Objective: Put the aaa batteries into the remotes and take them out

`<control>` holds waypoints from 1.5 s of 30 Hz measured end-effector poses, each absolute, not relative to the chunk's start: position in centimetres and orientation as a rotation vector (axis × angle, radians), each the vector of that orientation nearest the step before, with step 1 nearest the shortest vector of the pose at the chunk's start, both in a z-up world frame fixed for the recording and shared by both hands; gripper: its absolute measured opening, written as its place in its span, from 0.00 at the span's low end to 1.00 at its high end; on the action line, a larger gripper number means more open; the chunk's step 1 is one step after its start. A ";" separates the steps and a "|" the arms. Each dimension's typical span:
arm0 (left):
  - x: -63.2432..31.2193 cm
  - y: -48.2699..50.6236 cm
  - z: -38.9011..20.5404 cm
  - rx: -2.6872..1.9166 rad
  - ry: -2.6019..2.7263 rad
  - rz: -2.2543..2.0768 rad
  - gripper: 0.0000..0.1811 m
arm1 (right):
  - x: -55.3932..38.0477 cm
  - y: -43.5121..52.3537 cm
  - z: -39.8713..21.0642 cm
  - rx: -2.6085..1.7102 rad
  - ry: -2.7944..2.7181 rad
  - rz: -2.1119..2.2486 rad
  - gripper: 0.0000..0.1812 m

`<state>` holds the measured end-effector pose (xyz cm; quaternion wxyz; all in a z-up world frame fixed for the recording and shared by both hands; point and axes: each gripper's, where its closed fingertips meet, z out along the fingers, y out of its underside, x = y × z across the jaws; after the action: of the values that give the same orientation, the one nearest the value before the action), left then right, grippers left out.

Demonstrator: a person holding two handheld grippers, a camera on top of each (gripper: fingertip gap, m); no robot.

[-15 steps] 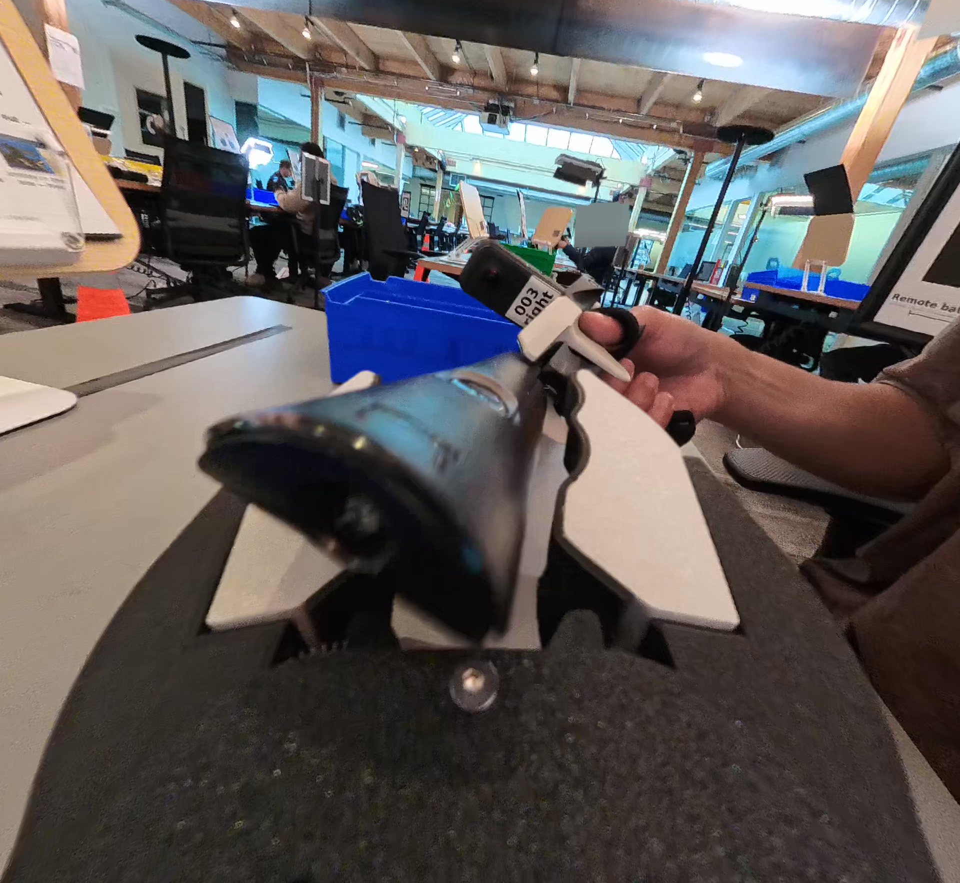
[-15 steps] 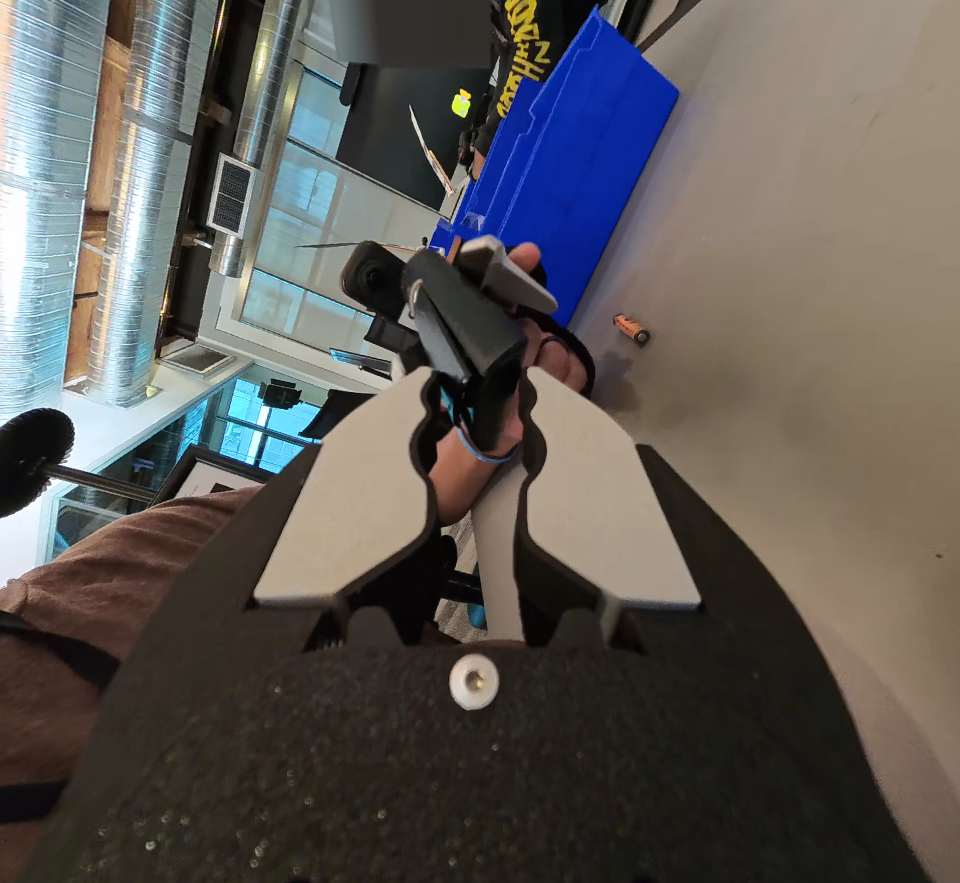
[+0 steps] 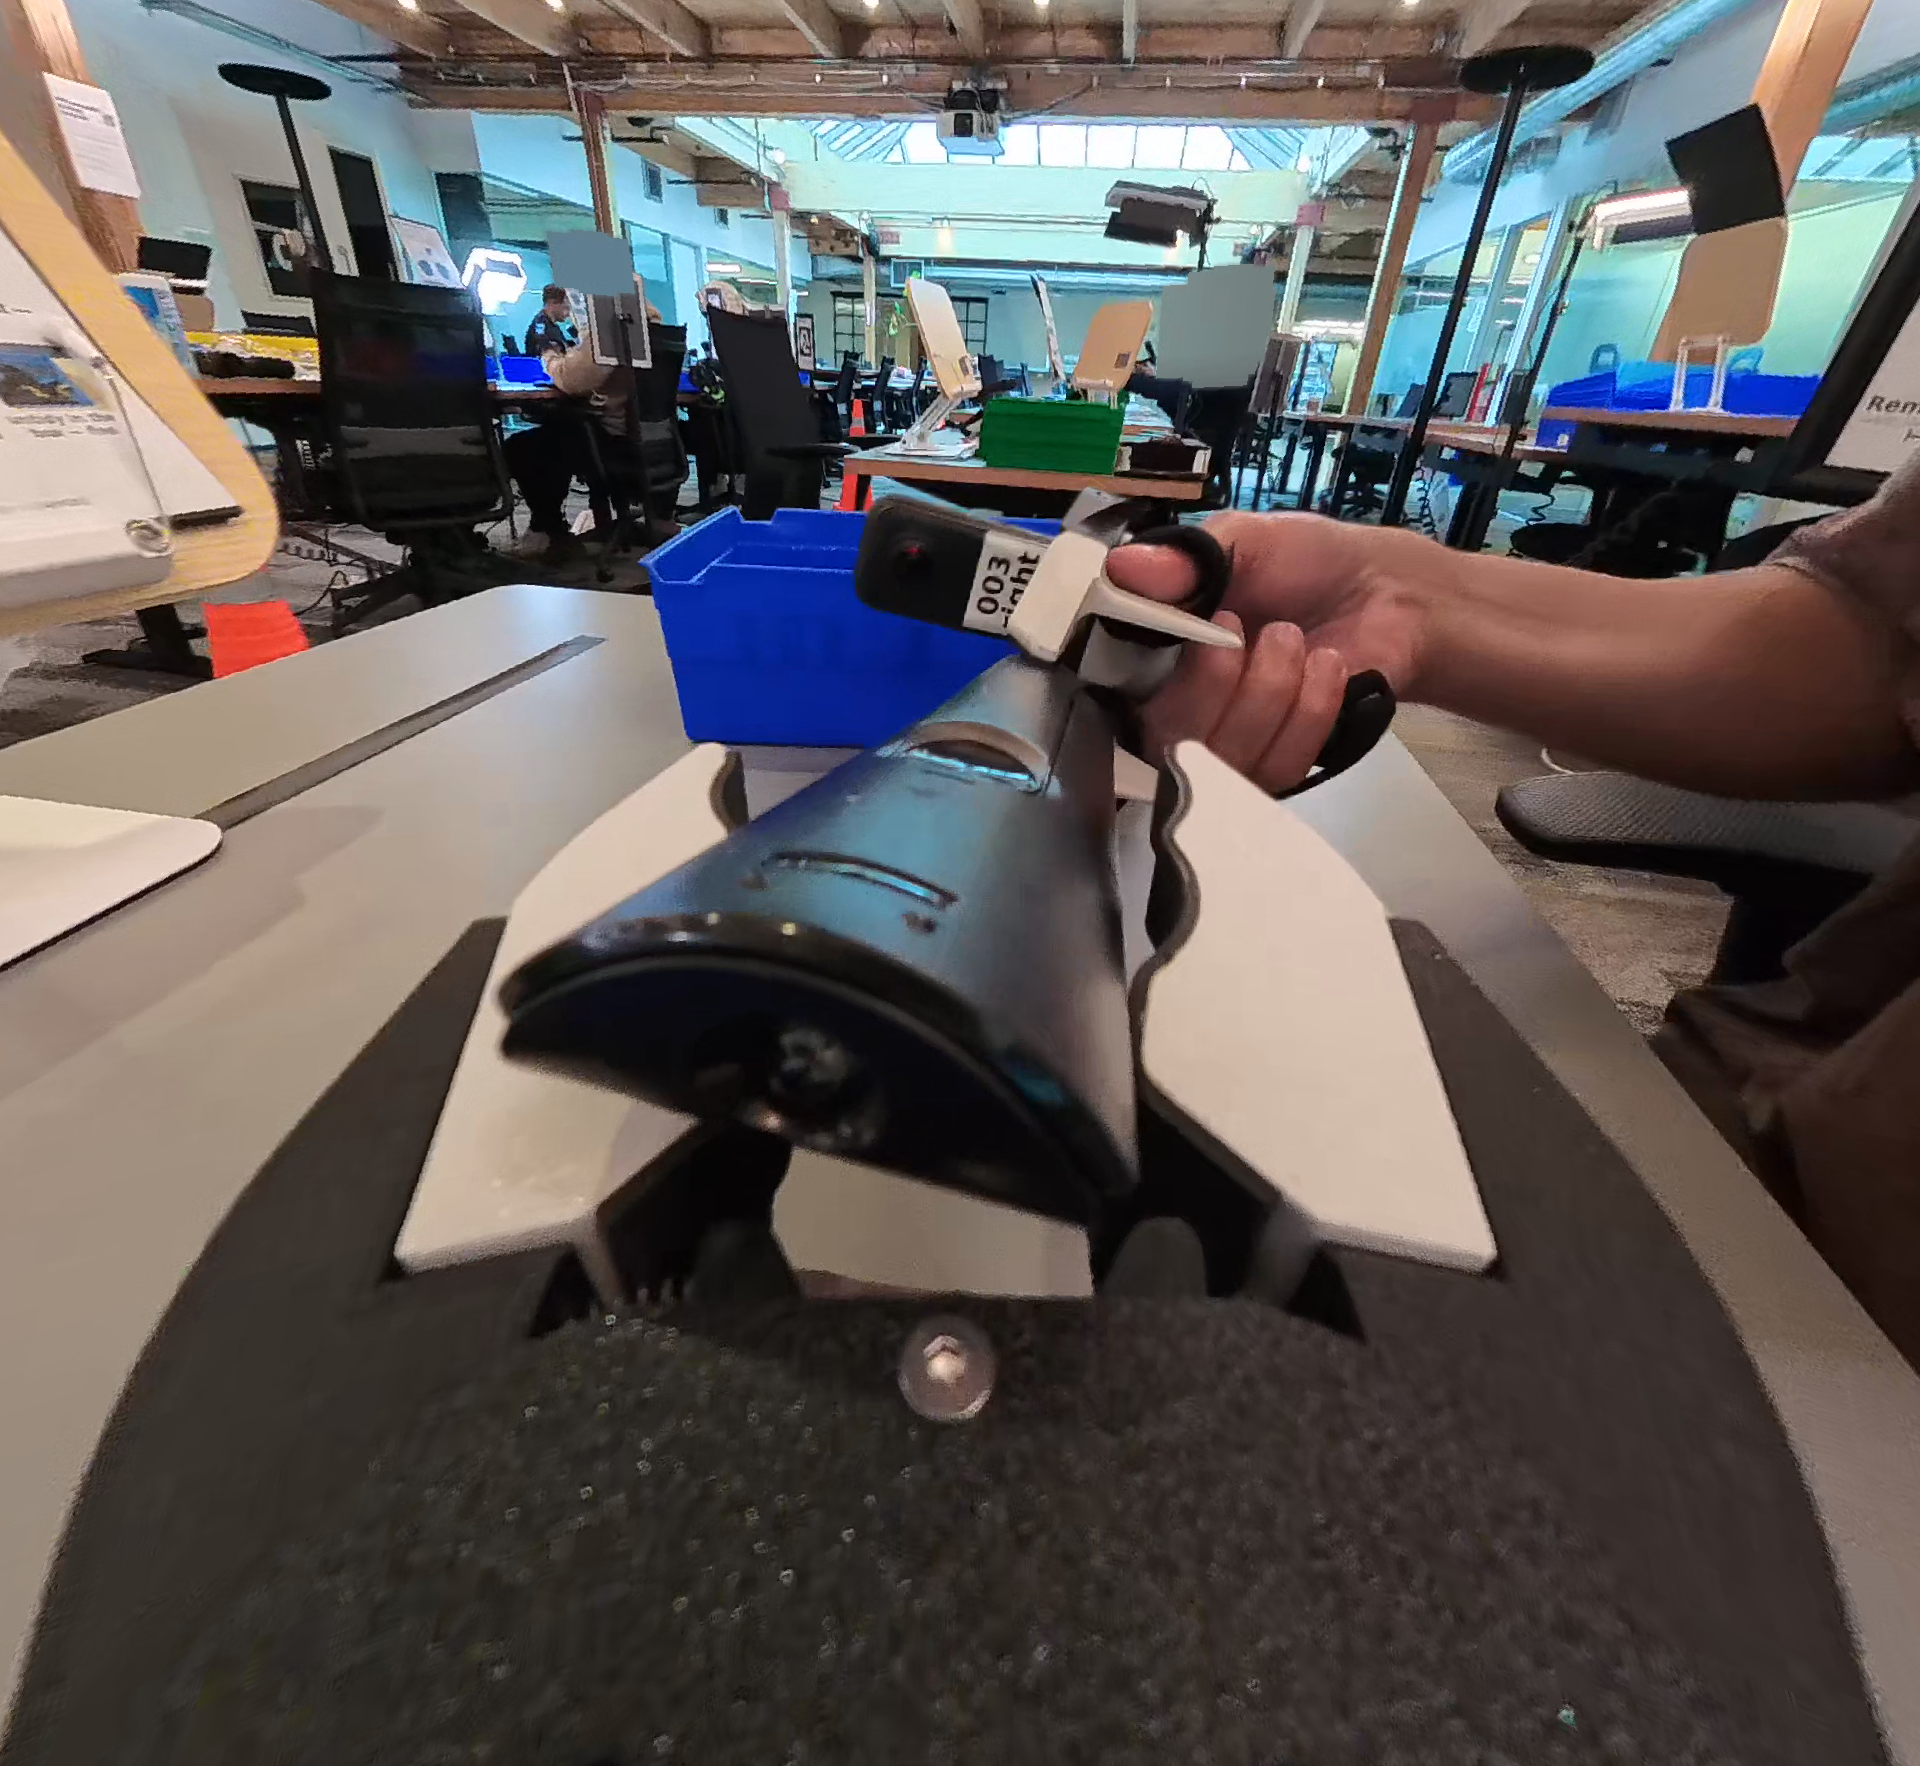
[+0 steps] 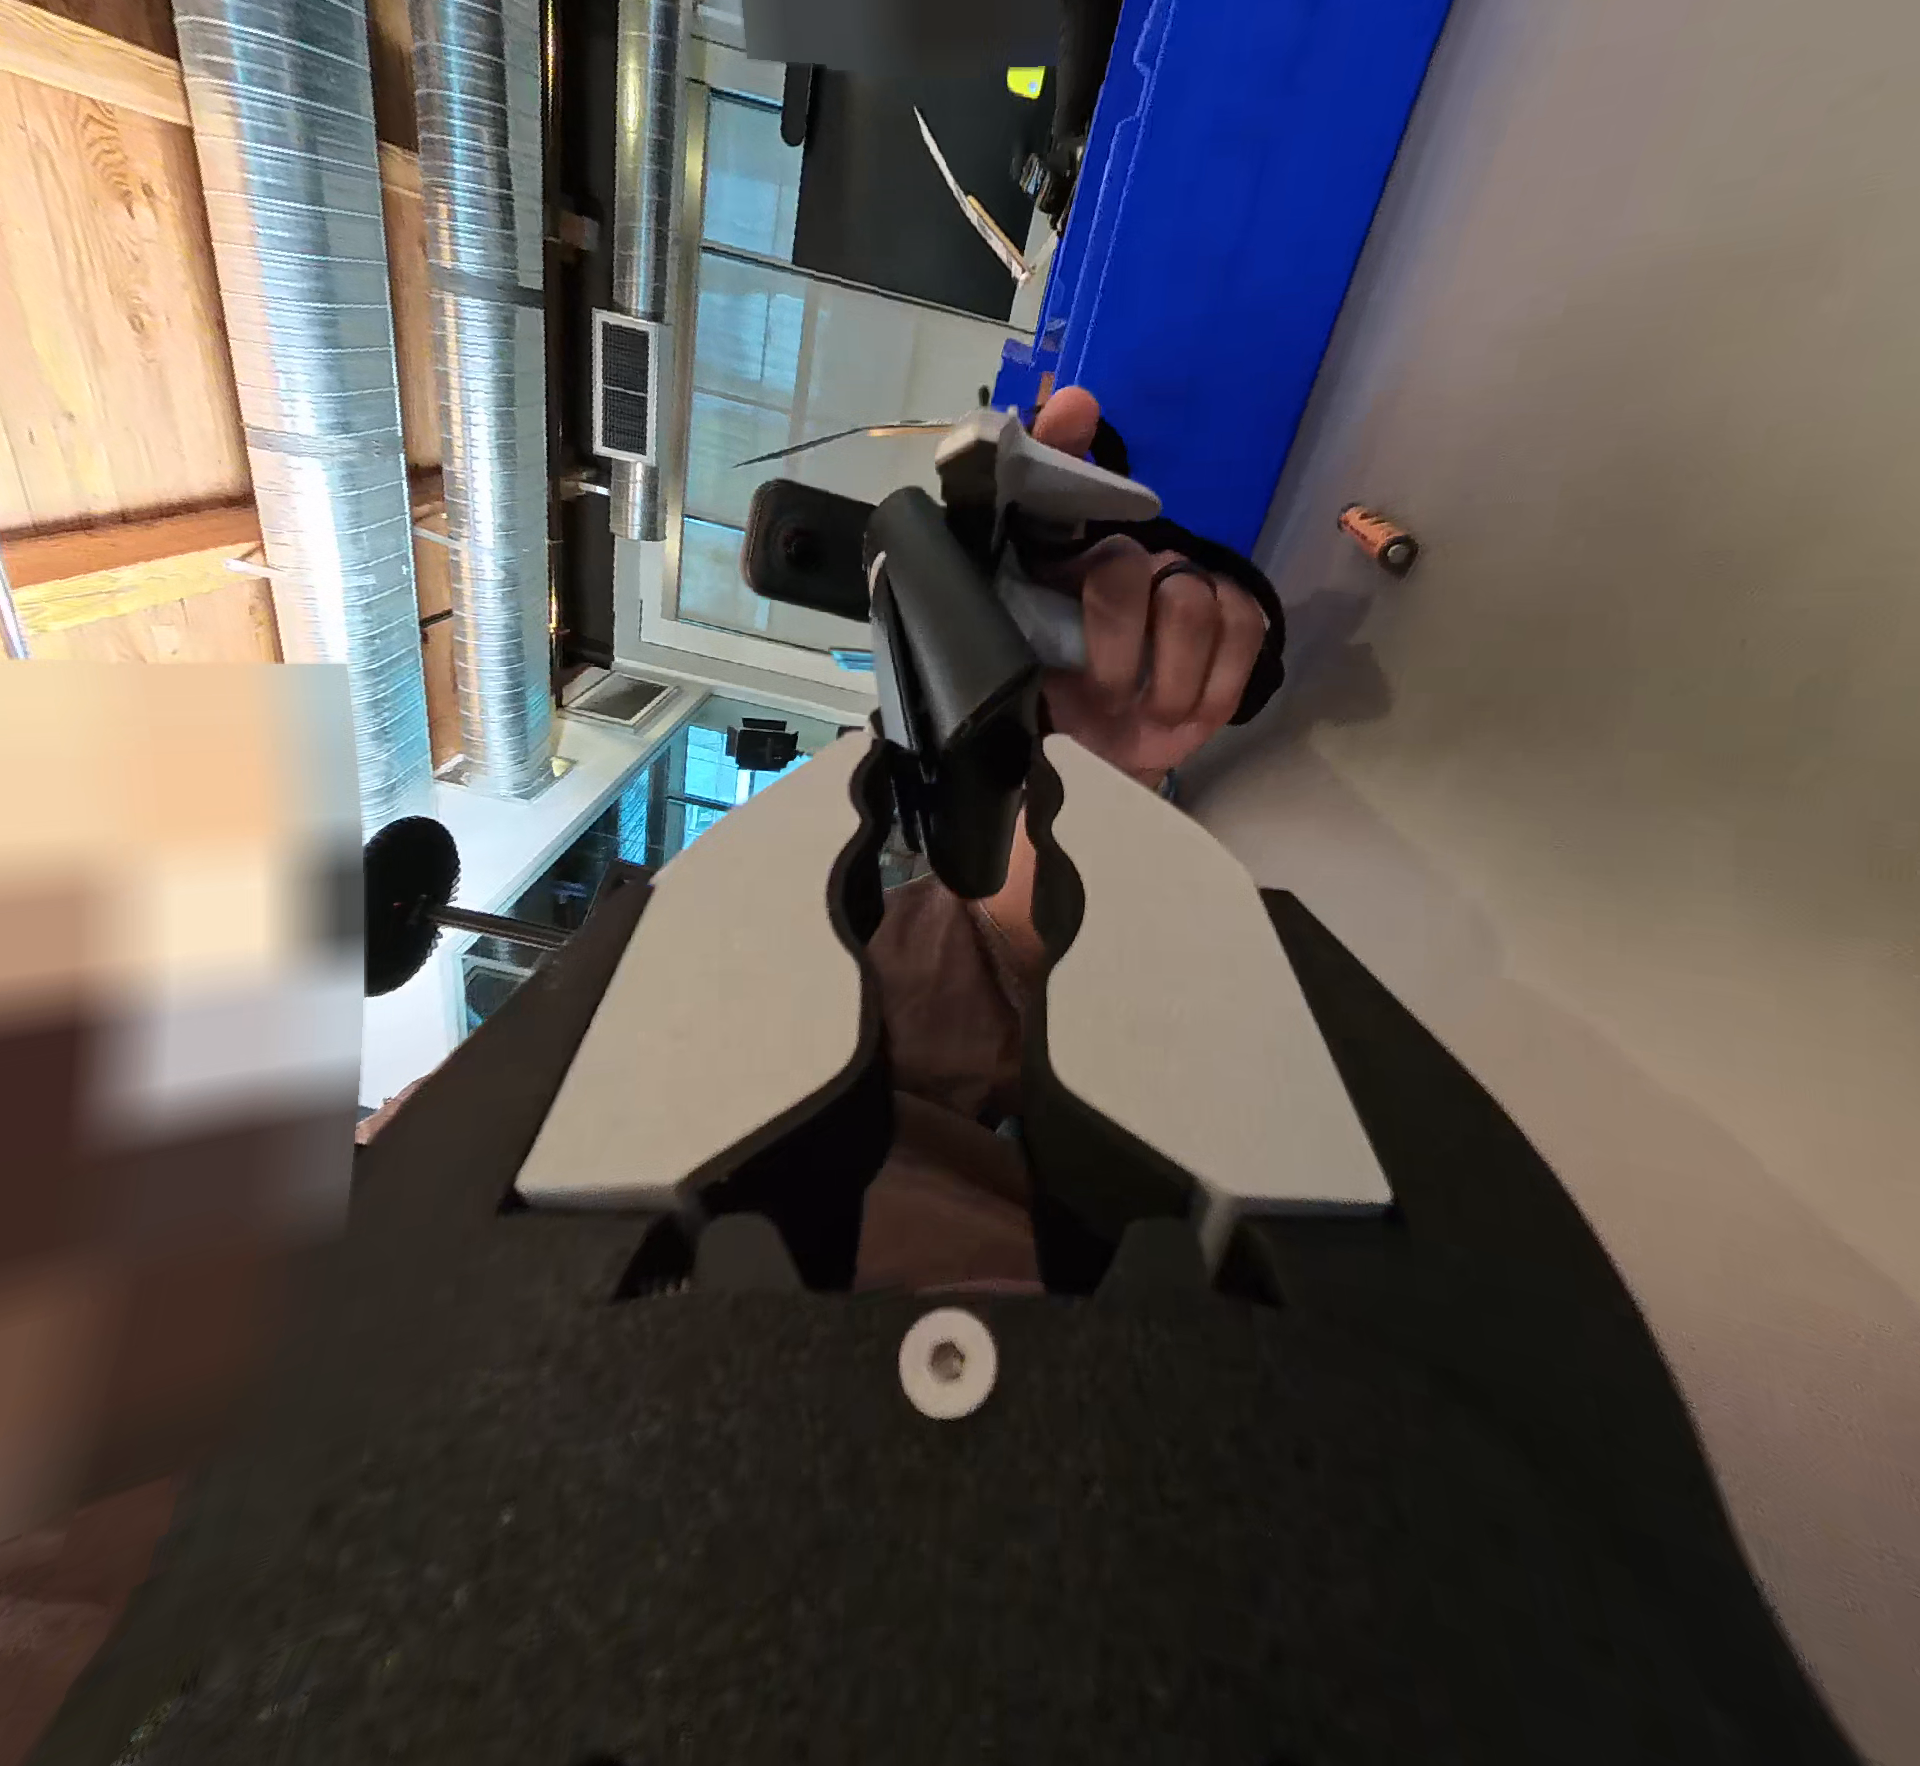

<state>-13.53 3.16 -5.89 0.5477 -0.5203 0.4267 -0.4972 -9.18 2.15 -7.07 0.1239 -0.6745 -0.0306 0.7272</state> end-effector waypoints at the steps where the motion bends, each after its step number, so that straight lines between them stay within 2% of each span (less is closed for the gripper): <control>1: -13.4 2.9 -5.9 -1.224 1.019 -1.185 0.41 | -9.2 1.9 -7.2 -1.975 -0.097 2.141 0.13; 9: -13.8 2.3 -4.6 -1.175 0.964 -1.306 0.35 | -9.9 0.9 -7.4 -2.009 -0.274 2.107 0.15; 13: -14.7 3.2 -3.7 -1.182 0.828 -1.415 0.34 | -9.8 1.7 -7.5 -2.021 -0.430 1.842 0.27; 17: -15.2 4.2 -3.6 -1.193 0.756 -1.397 0.33 | -9.3 2.7 -6.2 -1.897 -0.622 1.483 0.29; 19: -15.3 4.3 -3.5 -1.193 0.726 -1.418 0.33 | -9.5 2.6 -5.3 -1.802 -0.745 1.272 0.28; 23: -15.2 4.3 -3.4 -1.195 0.684 -1.488 0.33 | -10.3 1.8 -7.4 -1.729 -0.970 0.935 0.22; 30: -15.0 4.2 -3.5 -1.198 0.667 -1.527 0.33 | -12.9 1.3 -12.7 -1.800 -1.147 0.781 0.23; 32: -15.0 4.3 -3.4 -1.197 0.654 -1.545 0.32 | -13.3 1.5 -13.1 -1.787 -1.154 0.735 0.19; 34: -15.1 4.5 -3.3 -1.197 0.627 -1.560 0.32 | -13.4 1.4 -13.3 -1.774 -1.194 0.695 0.11; 39: -15.4 4.9 -3.4 -1.199 0.567 -1.620 0.31 | -13.2 1.2 -13.1 -1.773 -1.186 0.711 0.11; 42: -15.6 5.4 -3.7 -1.214 0.555 -1.596 0.25 | -12.8 0.8 -13.3 -1.776 -1.213 0.727 0.11; 45: -15.2 5.6 -4.8 -1.293 0.598 -1.568 0.25 | -12.3 0.9 -13.7 -1.797 -1.218 0.748 0.11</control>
<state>-15.16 5.64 -4.79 0.4896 -0.5321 0.2463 -0.6453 -12.31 0.85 -13.73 0.4103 -0.7137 -0.4838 0.2970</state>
